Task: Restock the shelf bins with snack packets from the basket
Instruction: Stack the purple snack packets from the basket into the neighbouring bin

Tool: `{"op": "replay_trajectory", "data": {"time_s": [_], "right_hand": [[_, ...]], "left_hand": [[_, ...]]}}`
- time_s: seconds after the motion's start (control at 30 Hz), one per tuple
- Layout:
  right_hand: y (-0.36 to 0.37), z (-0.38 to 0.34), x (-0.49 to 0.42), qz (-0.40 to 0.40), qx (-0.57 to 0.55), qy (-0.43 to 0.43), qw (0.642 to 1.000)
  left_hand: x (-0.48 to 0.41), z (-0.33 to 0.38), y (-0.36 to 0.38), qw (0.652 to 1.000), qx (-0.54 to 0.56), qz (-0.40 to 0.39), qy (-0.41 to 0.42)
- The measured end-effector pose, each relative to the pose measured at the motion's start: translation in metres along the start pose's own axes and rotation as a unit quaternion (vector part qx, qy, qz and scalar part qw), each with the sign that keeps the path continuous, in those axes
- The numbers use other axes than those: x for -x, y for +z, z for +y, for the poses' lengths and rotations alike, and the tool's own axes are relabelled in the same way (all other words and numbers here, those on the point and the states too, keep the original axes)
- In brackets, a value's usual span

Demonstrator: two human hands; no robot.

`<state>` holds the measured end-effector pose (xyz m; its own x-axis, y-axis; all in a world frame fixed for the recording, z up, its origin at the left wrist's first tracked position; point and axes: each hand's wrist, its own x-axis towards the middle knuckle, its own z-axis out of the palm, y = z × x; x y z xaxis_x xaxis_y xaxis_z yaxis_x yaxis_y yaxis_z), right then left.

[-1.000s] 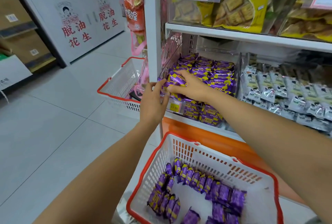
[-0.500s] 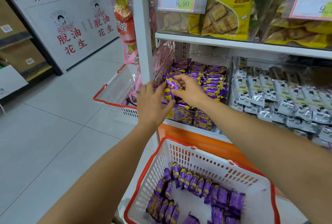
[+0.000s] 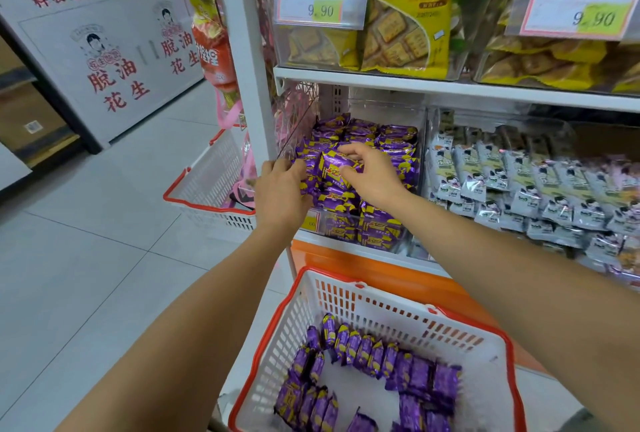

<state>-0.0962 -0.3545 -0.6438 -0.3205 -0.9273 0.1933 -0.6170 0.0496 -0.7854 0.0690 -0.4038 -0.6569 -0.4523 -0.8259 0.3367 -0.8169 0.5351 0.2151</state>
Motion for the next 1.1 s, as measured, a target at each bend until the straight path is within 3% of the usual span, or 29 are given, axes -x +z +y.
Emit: {"op": "replay_trajectory", "data": {"time_s": [0.13, 0.33, 0.47, 0.67, 0.9, 1.1], "right_hand": [[0.001, 0.003, 0.003, -0.014, 0.012, -0.001, 1.000], [0.000, -0.003, 0.008, 0.002, 0.024, -0.009, 1.000], [0.000, -0.006, 0.008, 0.014, 0.018, -0.011, 1.000], [-0.010, -0.008, 0.001, 0.052, 0.013, 0.013, 0.998], [-0.005, 0.007, -0.007, -0.014, 0.091, 0.040, 0.995], [-0.004, 0.011, -0.019, 0.056, 0.055, 0.037, 0.996]], "left_hand": [[0.007, -0.001, 0.000, 1.000, 0.006, 0.009, 0.015], [0.016, -0.009, 0.013, 0.992, -0.040, 0.019, 0.117], [0.018, -0.009, 0.008, 0.993, -0.050, -0.024, 0.107], [0.011, -0.004, -0.010, 0.997, 0.015, 0.030, 0.066], [0.000, 0.003, 0.011, 0.975, -0.121, -0.175, 0.069], [-0.011, 0.013, 0.002, 0.991, -0.068, -0.103, 0.045]]}}
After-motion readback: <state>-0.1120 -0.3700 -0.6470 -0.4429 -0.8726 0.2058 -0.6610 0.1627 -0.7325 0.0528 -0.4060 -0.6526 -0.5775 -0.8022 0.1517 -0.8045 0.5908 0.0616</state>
